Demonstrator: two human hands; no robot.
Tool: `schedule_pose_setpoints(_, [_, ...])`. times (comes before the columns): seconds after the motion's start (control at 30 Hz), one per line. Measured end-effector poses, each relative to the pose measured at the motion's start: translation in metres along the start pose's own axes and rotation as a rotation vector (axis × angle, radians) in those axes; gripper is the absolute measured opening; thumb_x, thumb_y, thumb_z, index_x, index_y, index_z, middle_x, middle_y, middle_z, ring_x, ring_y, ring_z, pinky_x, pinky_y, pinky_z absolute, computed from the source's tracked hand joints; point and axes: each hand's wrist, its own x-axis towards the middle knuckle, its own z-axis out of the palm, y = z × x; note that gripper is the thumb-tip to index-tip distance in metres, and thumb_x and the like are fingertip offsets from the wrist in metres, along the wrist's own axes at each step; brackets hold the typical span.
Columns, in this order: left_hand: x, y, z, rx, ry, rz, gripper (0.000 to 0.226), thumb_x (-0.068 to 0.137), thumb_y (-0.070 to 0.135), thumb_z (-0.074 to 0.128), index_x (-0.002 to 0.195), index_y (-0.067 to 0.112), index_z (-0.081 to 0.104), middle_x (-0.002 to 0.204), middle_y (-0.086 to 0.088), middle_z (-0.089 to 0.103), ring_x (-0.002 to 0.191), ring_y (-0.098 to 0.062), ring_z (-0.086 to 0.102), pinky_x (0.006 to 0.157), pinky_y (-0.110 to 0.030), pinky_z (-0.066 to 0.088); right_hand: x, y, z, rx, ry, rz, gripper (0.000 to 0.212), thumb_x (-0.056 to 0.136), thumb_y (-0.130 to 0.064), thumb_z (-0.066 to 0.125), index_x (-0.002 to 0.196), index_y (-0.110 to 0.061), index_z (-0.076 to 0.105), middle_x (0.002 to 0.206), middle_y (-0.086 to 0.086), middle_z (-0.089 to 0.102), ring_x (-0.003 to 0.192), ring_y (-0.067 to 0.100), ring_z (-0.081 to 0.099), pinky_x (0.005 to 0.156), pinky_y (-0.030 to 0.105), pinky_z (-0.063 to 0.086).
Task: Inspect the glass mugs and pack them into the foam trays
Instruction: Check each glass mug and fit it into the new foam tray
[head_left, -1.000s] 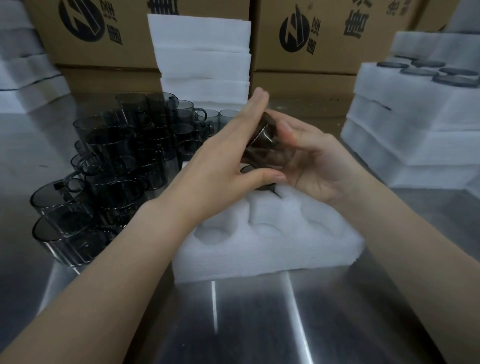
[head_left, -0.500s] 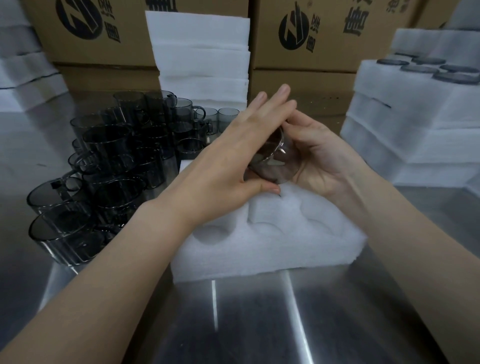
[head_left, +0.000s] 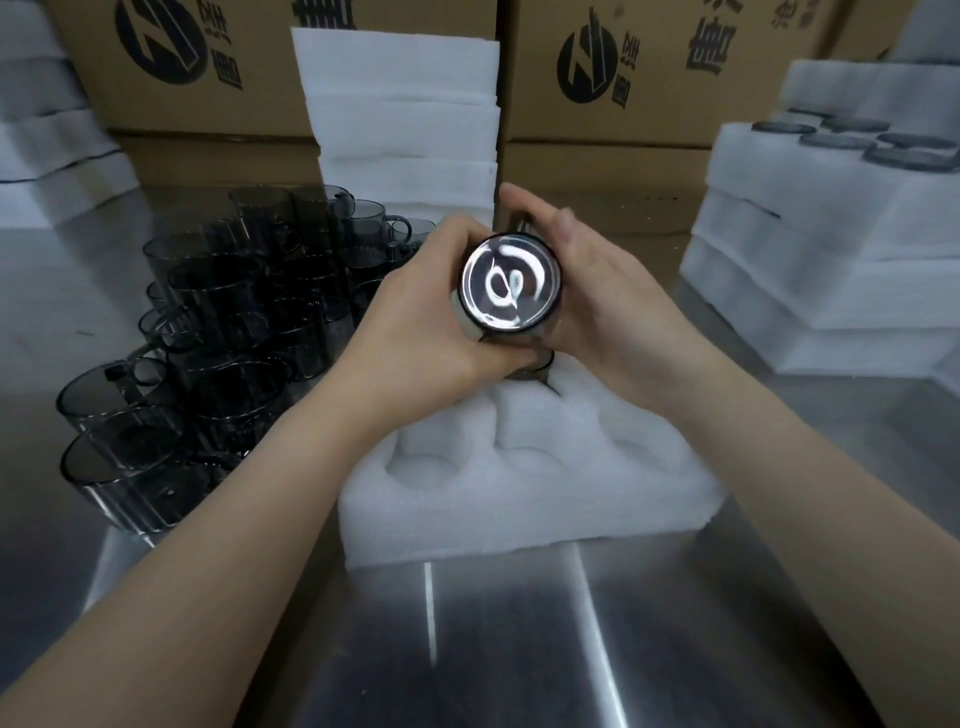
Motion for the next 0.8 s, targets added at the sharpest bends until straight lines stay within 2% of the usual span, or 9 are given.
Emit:
schedule_pose_setpoints(0.03, [0.0003,-0.0002,0.0004,0.008,0.031,0.007,0.056,0.059,0.025,0.087,0.094,0.042,0.047,0.091,0.03,0.062,0.086,0.006,0.061,0.072,-0.012,0.047,-0.0011,0.0001,0.0005,-0.052,0.01,-0.024,0.046,0.094,-0.041,0.048,0.138,-0.029,0.048,0.136,0.003,0.06,0.124,0.02,0.058,0.097,0.052,0.051])
schedule_pose_setpoints(0.1, [0.0004,0.0008,0.0018,0.001,0.082,0.031,0.054,0.064,0.022,0.087,0.092,0.042,0.046,0.09,0.028,0.063,0.084,0.003,0.062,0.072,-0.014,0.048,-0.004,0.0003,0.0026,-0.118,0.017,-0.08,0.052,0.093,-0.035,0.051,0.143,-0.028,0.043,0.133,0.002,0.061,0.124,0.018,0.058,0.096,0.051,0.052])
schedule_pose_setpoints(0.2, [0.0,0.0026,0.0007,-0.016,0.11,0.049,0.053,0.066,0.021,0.085,0.095,0.044,0.047,0.094,0.027,0.064,0.087,0.002,0.063,0.075,-0.017,0.051,-0.0073,0.0004,0.0053,-0.349,0.039,-0.185,0.065,0.088,-0.035,0.061,0.147,-0.032,0.033,0.122,-0.004,0.06,0.119,0.008,0.059,0.097,0.032,0.051])
schedule_pose_setpoints(0.3, [0.0002,-0.0008,-0.0006,-0.037,0.123,0.025,0.05,0.065,0.02,0.077,0.102,0.04,0.05,0.1,0.022,0.065,0.094,-0.003,0.065,0.083,-0.025,0.054,-0.0089,-0.0004,0.003,-0.568,0.07,-0.293,0.084,0.079,-0.033,0.074,0.149,-0.035,0.026,0.129,0.006,0.052,0.118,0.013,0.054,0.103,0.034,0.047])
schedule_pose_setpoints(0.4, [0.0002,-0.0014,0.0006,-0.021,0.133,0.002,0.053,0.063,0.018,0.074,0.108,0.038,0.055,0.102,0.02,0.066,0.097,0.0,0.064,0.087,-0.022,0.052,-0.0094,-0.0001,0.0016,-0.751,0.082,-0.399,0.079,0.076,-0.032,0.079,0.145,-0.026,0.041,0.126,0.004,0.054,0.118,0.01,0.051,0.102,0.034,0.046])
schedule_pose_setpoints(0.5, [-0.0001,0.0013,0.0023,0.057,0.115,0.027,0.06,0.065,0.016,0.071,0.122,0.032,0.059,0.111,0.015,0.066,0.108,-0.005,0.061,0.095,-0.033,0.05,-0.0083,0.0004,0.0032,-0.668,0.079,-0.39,0.065,0.074,-0.022,0.081,0.133,-0.016,0.054,0.124,0.004,0.058,0.12,0.016,0.053,0.103,0.04,0.045])
schedule_pose_setpoints(0.57, [-0.0001,0.0024,0.0018,0.112,0.103,0.047,0.061,0.067,0.016,0.069,0.126,0.027,0.06,0.113,0.011,0.066,0.109,-0.008,0.06,0.095,-0.033,0.049,-0.0087,-0.0006,0.0037,-0.544,0.04,-0.373,0.057,0.074,-0.01,0.082,0.125,-0.013,0.055,0.119,-0.003,0.058,0.115,0.011,0.056,0.094,0.029,0.05])
schedule_pose_setpoints(0.7, [0.0002,-0.0005,0.0027,0.29,0.078,0.092,0.059,0.07,0.011,0.073,0.127,0.022,0.062,0.104,0.007,0.064,0.095,-0.007,0.057,0.083,-0.007,0.04,-0.0099,-0.003,0.0053,-0.441,0.025,-0.329,0.045,0.072,-0.006,0.081,0.105,-0.018,0.053,0.102,-0.009,0.058,0.09,0.003,0.06,0.069,0.01,0.048])
schedule_pose_setpoints(0.8, [0.0006,-0.0022,0.0027,0.353,0.055,0.119,0.063,0.07,0.009,0.078,0.13,0.018,0.061,0.108,0.003,0.064,0.094,-0.004,0.054,0.083,-0.003,0.036,-0.0088,-0.004,0.0071,-0.413,0.094,-0.341,0.035,0.074,-0.003,0.081,0.093,-0.013,0.052,0.092,-0.003,0.059,0.065,-0.003,0.058,0.054,0.005,0.042])
